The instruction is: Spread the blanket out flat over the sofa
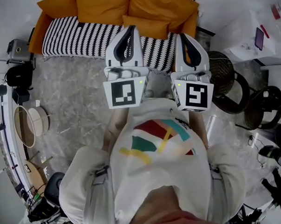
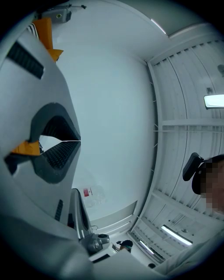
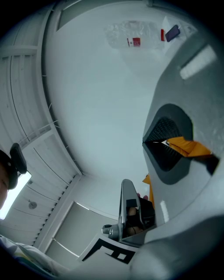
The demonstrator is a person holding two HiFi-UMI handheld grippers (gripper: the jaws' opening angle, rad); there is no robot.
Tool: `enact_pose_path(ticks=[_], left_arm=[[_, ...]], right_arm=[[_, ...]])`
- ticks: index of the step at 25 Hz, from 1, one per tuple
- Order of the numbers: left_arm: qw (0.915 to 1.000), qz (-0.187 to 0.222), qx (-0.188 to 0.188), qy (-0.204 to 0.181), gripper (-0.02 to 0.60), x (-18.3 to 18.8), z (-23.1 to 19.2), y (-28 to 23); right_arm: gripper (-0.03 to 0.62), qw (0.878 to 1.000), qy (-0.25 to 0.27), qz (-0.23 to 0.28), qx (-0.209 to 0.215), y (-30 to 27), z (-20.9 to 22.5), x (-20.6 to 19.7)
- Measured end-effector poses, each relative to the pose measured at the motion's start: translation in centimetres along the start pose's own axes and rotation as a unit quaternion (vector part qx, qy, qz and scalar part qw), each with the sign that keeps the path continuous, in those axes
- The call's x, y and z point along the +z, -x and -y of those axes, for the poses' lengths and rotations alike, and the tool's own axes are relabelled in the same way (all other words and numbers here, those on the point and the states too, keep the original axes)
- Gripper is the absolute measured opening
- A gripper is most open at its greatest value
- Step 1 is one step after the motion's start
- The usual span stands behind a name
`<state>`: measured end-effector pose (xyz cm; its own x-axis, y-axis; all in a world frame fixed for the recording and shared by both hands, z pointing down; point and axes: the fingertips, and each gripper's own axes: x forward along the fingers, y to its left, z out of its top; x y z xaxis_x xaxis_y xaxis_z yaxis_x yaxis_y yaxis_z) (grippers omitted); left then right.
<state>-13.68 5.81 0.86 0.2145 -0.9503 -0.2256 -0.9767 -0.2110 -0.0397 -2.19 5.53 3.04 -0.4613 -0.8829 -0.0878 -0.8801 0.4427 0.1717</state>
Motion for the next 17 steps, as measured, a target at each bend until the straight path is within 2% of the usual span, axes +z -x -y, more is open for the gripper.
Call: enact_pose_path(ticks=[5,17], left_arm=[[1.0000,0.000,0.003,-0.007,0.017,-0.1,-0.7,0.0],[0.9999,-0.003,0.010,-0.007,0.017,-0.6,-2.6,-0.4]], right_arm=[[0.005,1.000,-0.014,0.003,0.000,-0.6,-0.4,-0.4],[0.005,1.000,0.004,-0.014,0.022,-2.4,-2.1,-0.6]])
